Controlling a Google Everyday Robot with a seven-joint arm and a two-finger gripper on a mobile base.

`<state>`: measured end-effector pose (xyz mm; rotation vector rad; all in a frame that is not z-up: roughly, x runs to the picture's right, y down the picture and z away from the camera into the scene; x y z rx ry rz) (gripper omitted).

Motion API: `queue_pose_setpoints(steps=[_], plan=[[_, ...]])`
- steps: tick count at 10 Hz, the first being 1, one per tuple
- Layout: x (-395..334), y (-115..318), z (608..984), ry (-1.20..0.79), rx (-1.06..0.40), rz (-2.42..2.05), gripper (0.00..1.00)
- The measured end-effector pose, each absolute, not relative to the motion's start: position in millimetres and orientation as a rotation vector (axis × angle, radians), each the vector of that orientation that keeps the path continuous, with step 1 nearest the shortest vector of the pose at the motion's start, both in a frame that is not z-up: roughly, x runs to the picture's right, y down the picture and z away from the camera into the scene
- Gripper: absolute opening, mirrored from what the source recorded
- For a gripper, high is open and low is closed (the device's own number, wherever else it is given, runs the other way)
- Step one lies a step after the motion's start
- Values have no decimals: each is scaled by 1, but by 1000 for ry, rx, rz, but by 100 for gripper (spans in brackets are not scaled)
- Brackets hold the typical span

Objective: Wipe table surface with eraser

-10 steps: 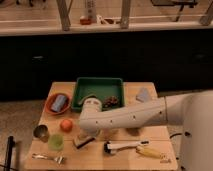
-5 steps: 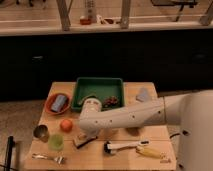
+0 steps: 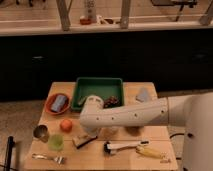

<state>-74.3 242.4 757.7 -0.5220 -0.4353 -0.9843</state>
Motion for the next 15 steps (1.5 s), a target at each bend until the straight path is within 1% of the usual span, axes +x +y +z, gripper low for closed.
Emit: queue_pose_setpoints(steps=[3, 4, 5, 9, 12, 15], plan=[[-78, 233, 750, -494, -532, -918, 72], [-81, 231, 749, -513, -538, -904, 77], [-85, 229, 746, -558, -555, -879, 80], [-97, 228, 742, -624, -594, -821, 80], [-122, 243, 747, -644, -642, -723, 80], [-128, 259, 758, -622, -692, -640, 80]])
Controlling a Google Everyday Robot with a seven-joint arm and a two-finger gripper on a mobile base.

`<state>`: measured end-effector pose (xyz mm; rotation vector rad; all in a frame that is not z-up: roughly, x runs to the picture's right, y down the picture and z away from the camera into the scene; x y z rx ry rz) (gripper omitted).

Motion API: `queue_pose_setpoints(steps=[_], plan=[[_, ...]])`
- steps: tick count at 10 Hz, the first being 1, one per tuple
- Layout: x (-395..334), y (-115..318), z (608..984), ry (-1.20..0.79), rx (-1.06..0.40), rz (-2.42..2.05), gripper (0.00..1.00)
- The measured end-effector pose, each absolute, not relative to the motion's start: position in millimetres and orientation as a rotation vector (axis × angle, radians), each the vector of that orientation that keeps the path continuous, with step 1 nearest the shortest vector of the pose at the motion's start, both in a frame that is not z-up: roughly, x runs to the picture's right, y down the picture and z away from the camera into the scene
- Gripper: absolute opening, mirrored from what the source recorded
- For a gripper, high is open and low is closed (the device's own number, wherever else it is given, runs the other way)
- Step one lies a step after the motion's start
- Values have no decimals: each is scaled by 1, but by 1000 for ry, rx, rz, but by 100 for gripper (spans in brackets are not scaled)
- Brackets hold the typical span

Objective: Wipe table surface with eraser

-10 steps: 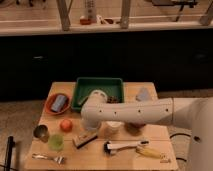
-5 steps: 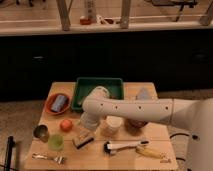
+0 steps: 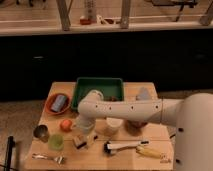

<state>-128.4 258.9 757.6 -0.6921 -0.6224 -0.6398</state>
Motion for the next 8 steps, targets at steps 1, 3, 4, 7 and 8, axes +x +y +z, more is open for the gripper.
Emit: queue_pose_setpoints(steps=[1, 3, 4, 7, 8], plan=[[-127, 263, 761, -613, -703, -615, 80], [-121, 270, 766, -589, -719, -574, 80], [-117, 275, 770, -578, -725, -557, 80], [-103, 283, 780, -553, -728, -521, 80], [-101, 286, 784, -554, -728, -512, 80]])
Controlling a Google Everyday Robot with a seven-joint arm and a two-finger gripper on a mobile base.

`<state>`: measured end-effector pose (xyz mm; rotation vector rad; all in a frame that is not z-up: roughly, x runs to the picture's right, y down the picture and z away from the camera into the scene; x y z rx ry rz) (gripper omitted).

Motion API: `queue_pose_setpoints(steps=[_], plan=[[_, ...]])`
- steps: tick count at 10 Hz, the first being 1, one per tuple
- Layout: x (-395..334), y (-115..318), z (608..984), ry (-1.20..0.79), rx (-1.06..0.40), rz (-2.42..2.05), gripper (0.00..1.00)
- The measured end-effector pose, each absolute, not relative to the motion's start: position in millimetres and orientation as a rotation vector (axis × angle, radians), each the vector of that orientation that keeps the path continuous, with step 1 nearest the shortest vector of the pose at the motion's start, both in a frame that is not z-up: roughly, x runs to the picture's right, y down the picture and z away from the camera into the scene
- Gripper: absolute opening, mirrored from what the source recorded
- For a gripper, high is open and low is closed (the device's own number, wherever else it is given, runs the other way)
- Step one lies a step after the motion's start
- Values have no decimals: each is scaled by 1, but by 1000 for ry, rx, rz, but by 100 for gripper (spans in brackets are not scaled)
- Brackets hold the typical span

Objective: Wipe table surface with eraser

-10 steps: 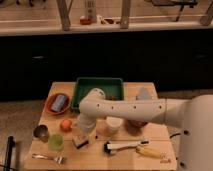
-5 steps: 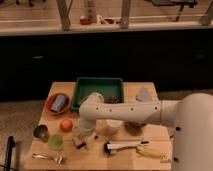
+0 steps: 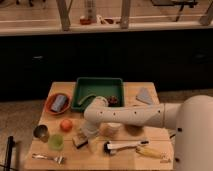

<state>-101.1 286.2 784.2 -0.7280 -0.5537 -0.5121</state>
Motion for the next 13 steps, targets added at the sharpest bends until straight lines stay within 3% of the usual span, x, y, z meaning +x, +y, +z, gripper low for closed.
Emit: queue_pose_setpoints(steps=[3, 4, 11, 13], plan=[[-98, 288, 791, -566, -722, -487, 79], [-99, 288, 792, -570, -720, -484, 75], [-104, 273, 798, -589, -732, -504, 5], [-102, 269, 800, -591, -738, -519, 0]])
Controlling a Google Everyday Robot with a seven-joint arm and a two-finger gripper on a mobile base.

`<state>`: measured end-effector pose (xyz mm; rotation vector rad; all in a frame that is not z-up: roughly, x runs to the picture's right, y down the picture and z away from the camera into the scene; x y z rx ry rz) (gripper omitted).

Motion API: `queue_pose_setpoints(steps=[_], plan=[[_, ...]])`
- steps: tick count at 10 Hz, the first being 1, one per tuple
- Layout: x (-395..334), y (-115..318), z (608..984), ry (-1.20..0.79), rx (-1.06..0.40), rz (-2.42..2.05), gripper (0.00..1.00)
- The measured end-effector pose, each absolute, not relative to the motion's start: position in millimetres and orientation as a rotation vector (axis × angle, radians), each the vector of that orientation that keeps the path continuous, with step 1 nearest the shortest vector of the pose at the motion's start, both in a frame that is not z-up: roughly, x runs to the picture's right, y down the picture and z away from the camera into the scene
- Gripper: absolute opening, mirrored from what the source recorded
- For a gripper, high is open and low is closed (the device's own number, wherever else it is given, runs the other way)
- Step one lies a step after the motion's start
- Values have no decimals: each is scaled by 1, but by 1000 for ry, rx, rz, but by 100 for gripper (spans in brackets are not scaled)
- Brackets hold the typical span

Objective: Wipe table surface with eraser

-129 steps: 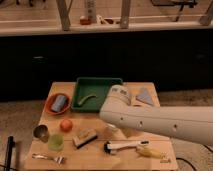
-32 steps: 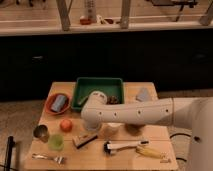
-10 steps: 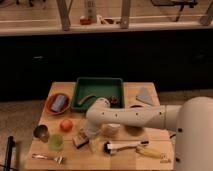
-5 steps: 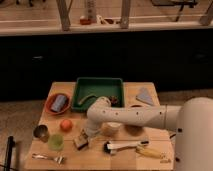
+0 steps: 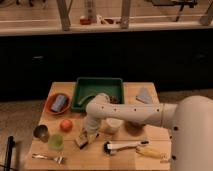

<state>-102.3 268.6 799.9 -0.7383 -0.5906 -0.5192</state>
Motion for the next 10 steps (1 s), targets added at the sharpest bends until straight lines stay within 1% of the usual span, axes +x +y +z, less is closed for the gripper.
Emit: queue_pose_setpoints(steps=[7, 10], plan=[[-97, 253, 813, -601, -686, -571, 0], [-108, 244, 815, -653, -639, -624, 0]])
